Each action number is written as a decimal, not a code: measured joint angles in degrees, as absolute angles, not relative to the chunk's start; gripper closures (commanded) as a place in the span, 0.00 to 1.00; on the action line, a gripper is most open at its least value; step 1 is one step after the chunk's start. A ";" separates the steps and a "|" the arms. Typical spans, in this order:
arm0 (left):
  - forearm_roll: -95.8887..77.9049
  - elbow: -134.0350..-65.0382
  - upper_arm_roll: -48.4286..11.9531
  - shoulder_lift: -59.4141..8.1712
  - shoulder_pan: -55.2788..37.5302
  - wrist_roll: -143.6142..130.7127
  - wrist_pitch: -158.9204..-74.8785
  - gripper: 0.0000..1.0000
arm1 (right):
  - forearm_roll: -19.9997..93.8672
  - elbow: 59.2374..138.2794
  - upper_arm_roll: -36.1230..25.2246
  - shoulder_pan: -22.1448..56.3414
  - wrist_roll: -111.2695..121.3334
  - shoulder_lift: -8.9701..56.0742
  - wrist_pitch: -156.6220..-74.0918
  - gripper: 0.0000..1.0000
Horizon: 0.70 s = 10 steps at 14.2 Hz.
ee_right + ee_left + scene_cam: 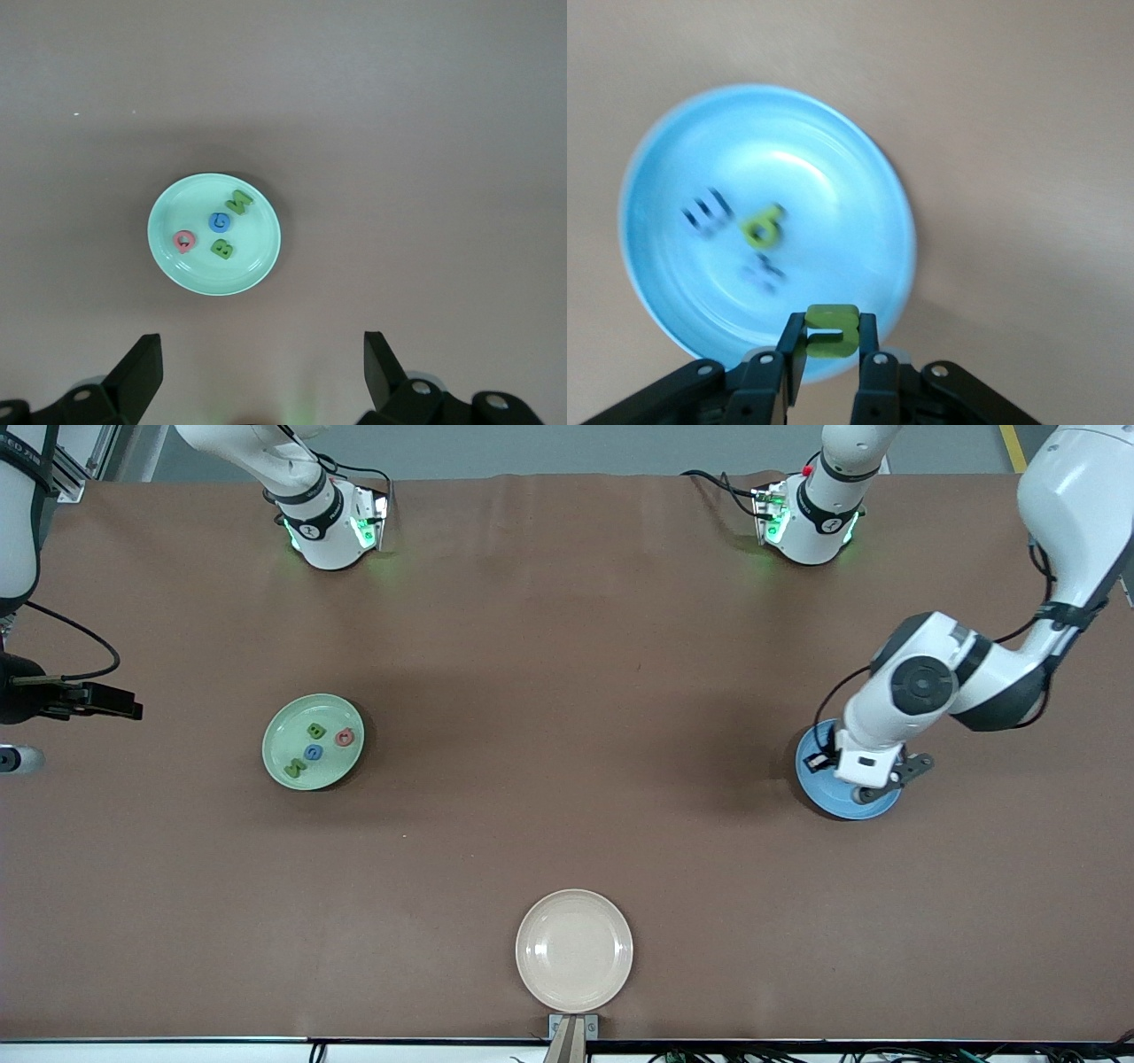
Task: Sort upper and lower case letters into plates
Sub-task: 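Lower the n into the blue plate and open the left gripper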
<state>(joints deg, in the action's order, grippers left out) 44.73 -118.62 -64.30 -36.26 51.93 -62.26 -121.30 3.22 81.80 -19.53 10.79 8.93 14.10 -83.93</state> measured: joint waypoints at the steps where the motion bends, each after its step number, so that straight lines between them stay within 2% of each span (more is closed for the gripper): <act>1: 44.73 -118.72 -64.14 -36.58 53.22 -58.83 -121.32 0.85 | 3.22 81.56 -16.94 8.55 8.79 14.09 -83.81 0.00; 6: 46.41 -118.93 -61.50 -40.71 52.50 -55.47 -124.69 0.84 | 3.20 81.41 -11.43 2.31 9.04 14.09 -83.77 0.00; 10: 46.84 -118.88 -55.61 -41.89 47.55 -55.47 -128.59 0.82 | 3.16 81.11 -8.73 0.42 8.95 14.08 -83.82 0.00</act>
<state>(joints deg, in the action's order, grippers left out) 46.84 -118.88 -55.61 -41.89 47.55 -55.47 -128.59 3.16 81.11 -8.73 0.42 8.95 14.08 -83.82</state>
